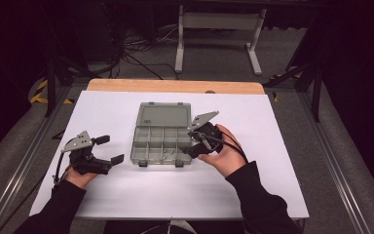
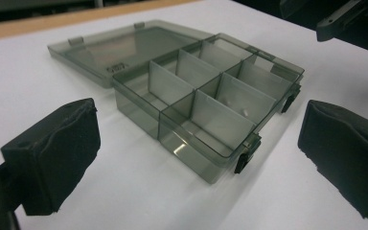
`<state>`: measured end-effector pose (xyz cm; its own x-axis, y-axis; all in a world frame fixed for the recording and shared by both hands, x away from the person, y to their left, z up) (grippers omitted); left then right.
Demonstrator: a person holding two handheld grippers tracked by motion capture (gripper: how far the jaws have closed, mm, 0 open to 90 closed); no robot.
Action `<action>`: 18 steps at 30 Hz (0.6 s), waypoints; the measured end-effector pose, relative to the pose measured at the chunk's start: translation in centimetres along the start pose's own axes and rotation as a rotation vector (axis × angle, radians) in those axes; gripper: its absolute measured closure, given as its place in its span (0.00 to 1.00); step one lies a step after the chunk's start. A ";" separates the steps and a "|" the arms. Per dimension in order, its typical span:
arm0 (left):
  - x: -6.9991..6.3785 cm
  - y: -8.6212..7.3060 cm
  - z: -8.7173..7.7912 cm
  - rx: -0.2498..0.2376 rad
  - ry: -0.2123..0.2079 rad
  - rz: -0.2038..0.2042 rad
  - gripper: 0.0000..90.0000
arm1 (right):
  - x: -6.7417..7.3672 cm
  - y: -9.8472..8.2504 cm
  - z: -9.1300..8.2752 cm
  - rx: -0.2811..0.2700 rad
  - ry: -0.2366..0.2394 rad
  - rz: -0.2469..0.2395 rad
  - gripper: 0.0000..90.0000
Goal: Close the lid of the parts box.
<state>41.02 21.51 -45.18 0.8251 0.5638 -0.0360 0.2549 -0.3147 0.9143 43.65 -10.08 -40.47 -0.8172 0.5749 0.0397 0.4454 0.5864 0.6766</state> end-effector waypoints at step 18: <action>1.9 2.7 1.6 0.098 0.023 -0.029 0.16 | -2.4 0.2 -0.6 -0.061 -0.033 0.040 0.42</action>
<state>44.12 20.54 -43.44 0.8049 0.5912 -0.0517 0.3280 -0.3704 0.8690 45.44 -11.69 -39.96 -0.7862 0.6165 0.0438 0.4533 0.5271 0.7188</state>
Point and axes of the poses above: each handheld gripper's, and its own axes: z roughly forward along the jaws, y roughly out of its top, x roughly to its left, the point moved 5 cm from there along z, roughly forward along the jaws, and after that the axes turned 9 degrees about z, right-handed, at the moved point
